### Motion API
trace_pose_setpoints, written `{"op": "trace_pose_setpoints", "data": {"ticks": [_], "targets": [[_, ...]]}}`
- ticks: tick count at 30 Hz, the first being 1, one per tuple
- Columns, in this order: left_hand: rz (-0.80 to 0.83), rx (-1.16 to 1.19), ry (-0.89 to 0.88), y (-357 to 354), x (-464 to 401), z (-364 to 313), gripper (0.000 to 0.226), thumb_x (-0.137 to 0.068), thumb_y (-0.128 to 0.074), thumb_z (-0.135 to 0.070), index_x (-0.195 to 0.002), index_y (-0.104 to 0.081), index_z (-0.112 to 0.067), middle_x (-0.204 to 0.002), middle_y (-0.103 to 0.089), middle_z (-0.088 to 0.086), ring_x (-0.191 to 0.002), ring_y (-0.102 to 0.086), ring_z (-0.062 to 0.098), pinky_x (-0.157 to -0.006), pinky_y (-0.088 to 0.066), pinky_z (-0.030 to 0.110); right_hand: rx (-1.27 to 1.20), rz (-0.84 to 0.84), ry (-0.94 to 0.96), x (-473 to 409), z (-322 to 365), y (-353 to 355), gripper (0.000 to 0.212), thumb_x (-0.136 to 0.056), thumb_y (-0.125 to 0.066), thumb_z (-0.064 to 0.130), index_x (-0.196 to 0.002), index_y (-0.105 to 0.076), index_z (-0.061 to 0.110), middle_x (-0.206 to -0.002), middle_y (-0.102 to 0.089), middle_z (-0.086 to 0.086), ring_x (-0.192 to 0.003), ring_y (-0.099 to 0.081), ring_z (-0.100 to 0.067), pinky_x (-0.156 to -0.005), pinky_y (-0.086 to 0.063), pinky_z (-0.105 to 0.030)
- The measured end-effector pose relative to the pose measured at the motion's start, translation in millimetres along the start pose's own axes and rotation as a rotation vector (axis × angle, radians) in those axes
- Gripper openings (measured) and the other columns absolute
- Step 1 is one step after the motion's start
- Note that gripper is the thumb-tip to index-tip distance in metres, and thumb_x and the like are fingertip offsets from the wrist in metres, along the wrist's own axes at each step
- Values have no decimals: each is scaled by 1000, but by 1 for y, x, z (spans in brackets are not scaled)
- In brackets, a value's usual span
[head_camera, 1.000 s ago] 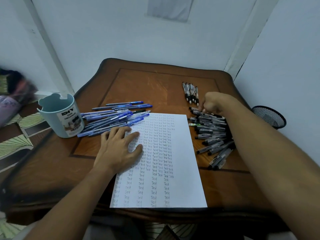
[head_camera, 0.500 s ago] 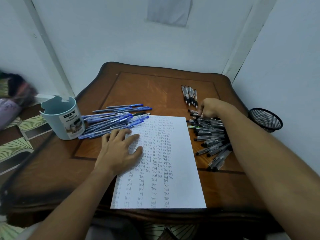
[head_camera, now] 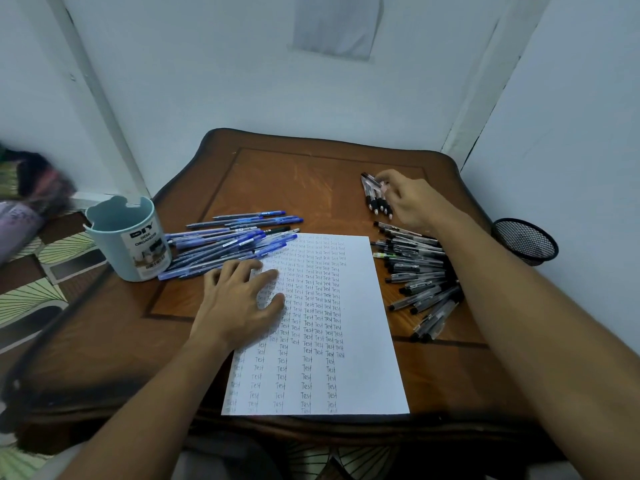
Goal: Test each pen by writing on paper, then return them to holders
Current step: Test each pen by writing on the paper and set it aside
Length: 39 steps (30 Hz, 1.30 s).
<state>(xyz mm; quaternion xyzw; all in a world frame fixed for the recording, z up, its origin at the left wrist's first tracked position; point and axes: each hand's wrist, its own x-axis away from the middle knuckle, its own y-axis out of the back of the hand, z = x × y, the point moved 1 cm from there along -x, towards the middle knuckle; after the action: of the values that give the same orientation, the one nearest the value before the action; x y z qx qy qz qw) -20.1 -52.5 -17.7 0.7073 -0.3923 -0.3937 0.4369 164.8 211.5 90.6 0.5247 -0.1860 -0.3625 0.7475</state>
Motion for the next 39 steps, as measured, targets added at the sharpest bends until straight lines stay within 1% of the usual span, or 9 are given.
{"op": "trace_pose_setpoints", "data": {"ticks": [3, 12, 17, 20, 23, 27, 32, 35, 39], "targets": [[-5, 1, 6, 0, 0, 0, 72, -79, -22, -69, -131, -59, -36, -137, -46, -10, -132, -29, 12, -108, -13, 42, -194, -58, -9, 7, 9, -7, 40, -109, -34, 24, -147, -41, 34, -76, -58, 3, -55, -47, -10, -49, -37, -17], [-6, -2, 0, -1, -1, 0, 72, -79, -23, -69, -132, -59, -35, -138, -47, -9, -132, -30, 13, -108, -15, 43, -611, -99, -124, 21, 25, -32, 45, -109, -31, 29, -142, -37, 58, -69, -48, 2, -53, -37, -11, -47, -35, -24], [0, -6, 7, 0, -1, 0, 74, -78, -21, -70, -133, -57, -36, -140, -45, -10, -133, -27, 11, -108, -13, 41, -927, -133, -237, 16, 28, -31, 33, -107, -37, 24, -129, -48, 46, -63, -43, -1, -49, -37, -13, -43, -31, -26], [3, -8, 5, -1, -1, 0, 75, -78, -21, -70, -133, -57, -36, -140, -45, -10, -134, -27, 11, -108, -13, 41, -1218, -118, -297, 20, 36, -34, 31, -105, -43, 10, -130, -43, 29, -70, -53, -4, -58, -53, -16, -51, -47, -29], [-2, -5, 5, 0, 0, 0, 74, -78, -21, -70, -133, -58, -36, -139, -46, -10, -133, -27, 11, -108, -13, 41, -970, -167, -255, 30, 39, -48, 15, -107, -44, 26, -109, -56, 16, -80, -67, -2, -81, -65, -18, -79, -55, -36], [3, -5, 10, 0, -1, 0, 75, -78, -20, -70, -133, -57, -36, -139, -45, -10, -133, -26, 11, -108, -14, 41, -992, -251, -267, 46, 41, -74, 18, -108, -38, 30, -121, -38, 17, -85, -69, -14, -57, -62, -14, -56, -54, -31], [6, -6, 8, -1, -2, -1, 75, -77, -20, -70, -132, -58, -36, -140, -45, -10, -133, -27, 12, -108, -14, 41, -1065, -290, -294, 67, 44, -104, 37, -96, -56, -6, -104, -38, 26, -87, -60, -15, -68, -62, -23, -61, -56, -36], [4, -10, 8, -2, -2, -1, 73, -78, -21, -69, -131, -59, -36, -139, -45, -10, -132, -28, 12, -108, -14, 41, -1015, -301, -334, 73, 45, -111, 14, -99, -55, 3, -100, -46, 14, -78, -59, -12, -64, -57, -18, -55, -48, -30], [5, -4, 8, -1, -1, 2, 73, -78, -21, -69, -132, -58, -35, -139, -45, -9, -132, -28, 13, -109, -16, 43, -997, -284, -353, 74, 43, -114, 20, -93, -58, 1, -91, -48, 18, -76, -61, -8, -66, -59, -21, -62, -49, -36]]}}
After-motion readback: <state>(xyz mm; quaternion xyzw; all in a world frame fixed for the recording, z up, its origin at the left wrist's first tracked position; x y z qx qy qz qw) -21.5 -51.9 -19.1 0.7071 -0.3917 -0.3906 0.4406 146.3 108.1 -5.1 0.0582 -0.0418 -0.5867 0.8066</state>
